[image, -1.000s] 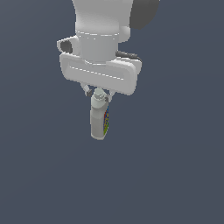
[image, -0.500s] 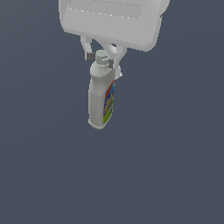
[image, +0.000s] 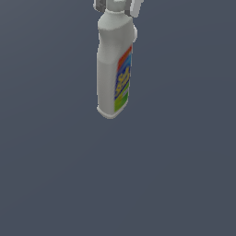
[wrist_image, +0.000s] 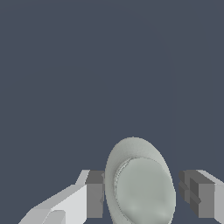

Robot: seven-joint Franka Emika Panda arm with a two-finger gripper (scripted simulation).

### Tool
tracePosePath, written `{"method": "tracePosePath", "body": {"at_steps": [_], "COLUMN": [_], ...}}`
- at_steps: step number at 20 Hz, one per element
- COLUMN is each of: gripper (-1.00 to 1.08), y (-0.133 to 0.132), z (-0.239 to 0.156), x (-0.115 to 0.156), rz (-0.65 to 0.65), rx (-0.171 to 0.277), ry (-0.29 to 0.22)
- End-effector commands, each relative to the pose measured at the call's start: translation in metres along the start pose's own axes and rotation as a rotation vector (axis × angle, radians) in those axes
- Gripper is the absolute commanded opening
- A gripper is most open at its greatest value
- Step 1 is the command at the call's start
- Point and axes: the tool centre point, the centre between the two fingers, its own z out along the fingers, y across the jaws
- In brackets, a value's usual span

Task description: Pick up the object and move it to a goal position.

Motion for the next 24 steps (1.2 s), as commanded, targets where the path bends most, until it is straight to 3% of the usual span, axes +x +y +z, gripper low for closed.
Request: {"method": "tracePosePath", "body": {"at_steps": [1, 10, 24], "gripper": [-1.0, -1.0, -1.0], "y": [-0.002, -0.006, -0.009], "z": [-0.022, -0.047, -0.041], "x": [0.005, 0.009, 0.018], "rz": [0.03, 0.07, 0.065], "rx": [0.003, -0.006, -0.015], "ry": [0.028, 0.057, 0.048]}}
